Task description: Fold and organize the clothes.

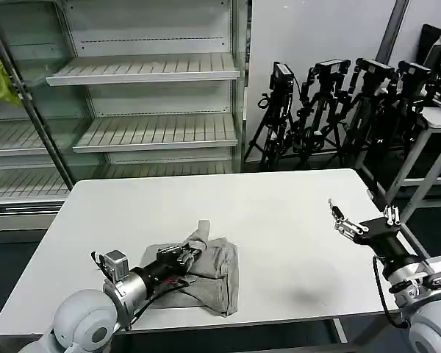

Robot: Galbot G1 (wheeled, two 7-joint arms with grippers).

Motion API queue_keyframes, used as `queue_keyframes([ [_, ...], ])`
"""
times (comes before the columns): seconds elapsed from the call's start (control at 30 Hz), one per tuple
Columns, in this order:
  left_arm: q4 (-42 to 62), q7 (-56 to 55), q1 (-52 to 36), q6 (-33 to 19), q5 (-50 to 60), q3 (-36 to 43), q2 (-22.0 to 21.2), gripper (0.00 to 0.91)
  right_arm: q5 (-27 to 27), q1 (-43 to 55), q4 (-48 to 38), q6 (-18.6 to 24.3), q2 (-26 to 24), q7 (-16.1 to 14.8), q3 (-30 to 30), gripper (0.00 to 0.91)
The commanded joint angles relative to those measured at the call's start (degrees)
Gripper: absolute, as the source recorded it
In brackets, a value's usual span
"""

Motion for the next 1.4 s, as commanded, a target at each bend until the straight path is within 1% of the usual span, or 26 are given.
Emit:
queue_keyframes([
  [0.03, -0.56, 0.08, -0.16, -0.33, 0.72, 0.06, -0.16, 0.907, -0.09, -0.24, 0.18, 0.0, 0.13, 0.02, 0.04, 0.907],
  [0.2, -2.28, 0.16, 0.77, -0.44, 0.45, -1.93, 0.25, 0.907, -0.17, -0.52, 0.39, 0.02, 0.21, 0.0, 0.21, 0.907],
  [0.33, -2.9, 0.21, 2.19, -0.74, 1.01, -5.94, 1.22, 0.907, -0.2, -0.49, 0.59, 0.04, 0.25, -0.02, 0.01, 0.907],
  [0.43, -2.27, 0.68, 5.29, -1.86, 5.45, -10.07, 3.02, 0.907, -0.2, -0.14, 0.65, 0.08, 0.1, -0.09, -0.38, 0.907],
  [0.47, -1.35, 1.01, 6.85, -2.07, 7.02, -13.16, 3.91, 0.907, -0.14, 0.07, 0.68, 0.15, -0.14, -0.13, -0.54, 0.907],
  [0.57, 1.21, 0.76, 10.95, -2.33, 8.52, -17.82, 5.3, 0.907, 0.12, 0.9, 0.74, 0.26, -0.75, -0.19, -0.97, 0.907],
  [0.63, 2.74, 0.67, 13.13, -2.01, 8.32, -19.85, 5.55, 0.907, 0.42, 1.71, 0.85, 0.34, -1.3, -0.21, -1.25, 0.907],
  [0.7, 4.74, 0.24, 15.71, -2.06, 8.1, -21.41, 4.88, 0.907, 0.89, 2.74, 0.91, 0.48, -1.7, -0.3, -1.53, 0.907],
  [0.83, 7.56, 0.19, 17.95, -2.17, 10.08, -21.7, 2.46, 0.907, 1.28, 4.03, 1.22, 0.94, -2.14, -0.42, -1.75, 0.907],
  [0.97, 9.09, 0.15, 19.44, -2.47, 11.12, -20.78, 0.44, 0.907, 1.41, 3.31, 2.48, 1.4, -1.84, -0.65, -1.26, 0.907],
  [1.2, 4.48, 0.21, 21.84, -1.33, 10.4, -19.59, -0.11, 0.907, 1.65, 2.3, 3.77, 1.66, -1.64, -0.72, 0.35, 0.907],
  [1.4, 3.66, 0.24, 22.77, -1.19, 10.11, -19.09, -0.12, 0.907, 1.53, 1.93, 4.04, 1.72, -0.98, -0.76, 0.43, 0.907],
])
